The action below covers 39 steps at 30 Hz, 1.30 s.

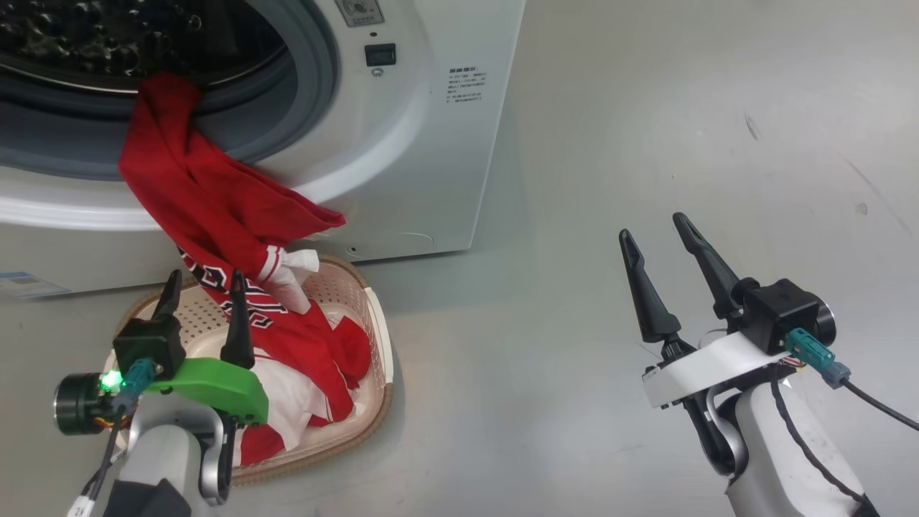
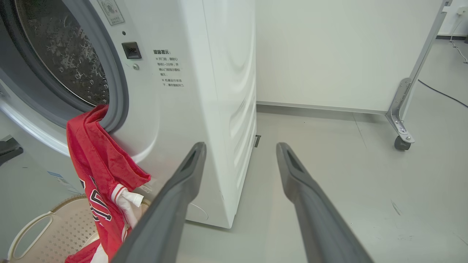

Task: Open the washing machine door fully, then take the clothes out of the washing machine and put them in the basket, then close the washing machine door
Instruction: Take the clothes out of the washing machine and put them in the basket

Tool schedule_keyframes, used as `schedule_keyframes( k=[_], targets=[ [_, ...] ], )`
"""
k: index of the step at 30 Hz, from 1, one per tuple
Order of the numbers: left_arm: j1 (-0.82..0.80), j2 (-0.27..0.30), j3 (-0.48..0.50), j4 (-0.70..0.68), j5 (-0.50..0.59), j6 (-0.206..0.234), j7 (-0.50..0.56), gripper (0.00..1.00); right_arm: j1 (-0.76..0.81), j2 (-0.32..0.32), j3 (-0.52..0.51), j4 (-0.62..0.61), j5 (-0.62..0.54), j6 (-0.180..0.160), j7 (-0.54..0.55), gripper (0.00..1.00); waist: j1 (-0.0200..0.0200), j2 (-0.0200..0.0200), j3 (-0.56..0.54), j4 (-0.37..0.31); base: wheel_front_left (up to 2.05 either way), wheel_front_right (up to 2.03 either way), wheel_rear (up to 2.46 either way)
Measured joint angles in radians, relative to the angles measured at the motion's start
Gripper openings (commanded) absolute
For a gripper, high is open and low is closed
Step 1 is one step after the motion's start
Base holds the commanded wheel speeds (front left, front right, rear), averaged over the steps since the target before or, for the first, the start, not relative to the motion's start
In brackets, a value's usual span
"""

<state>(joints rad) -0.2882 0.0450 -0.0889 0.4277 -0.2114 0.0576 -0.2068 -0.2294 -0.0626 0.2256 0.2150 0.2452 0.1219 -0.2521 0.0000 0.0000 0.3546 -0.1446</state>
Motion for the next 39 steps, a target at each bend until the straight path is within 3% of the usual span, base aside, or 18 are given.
schedule_keyframes(
  k=[15,26,39],
  targets=[
    [-0.156,0.007,0.106,0.043,-0.086,0.027,0.16,1.0,-0.045,0.002,0.016,-0.015,0.003,0.0,0.0,1.0,0.0,0.0,0.119,-0.066,0.0,0.0,0.0],
    [-0.279,0.083,0.126,0.112,-0.057,0.043,0.234,1.0,-0.092,0.006,0.025,-0.026,0.014,0.0,0.0,1.0,0.0,0.0,0.196,-0.118,0.0,0.0,0.0],
    [-0.38,0.102,0.21,0.212,-0.077,0.053,0.291,1.0,-0.112,0.009,0.027,-0.026,0.023,0.0,0.0,1.0,0.0,0.0,0.246,-0.156,0.0,0.0,0.0]
  ],
)
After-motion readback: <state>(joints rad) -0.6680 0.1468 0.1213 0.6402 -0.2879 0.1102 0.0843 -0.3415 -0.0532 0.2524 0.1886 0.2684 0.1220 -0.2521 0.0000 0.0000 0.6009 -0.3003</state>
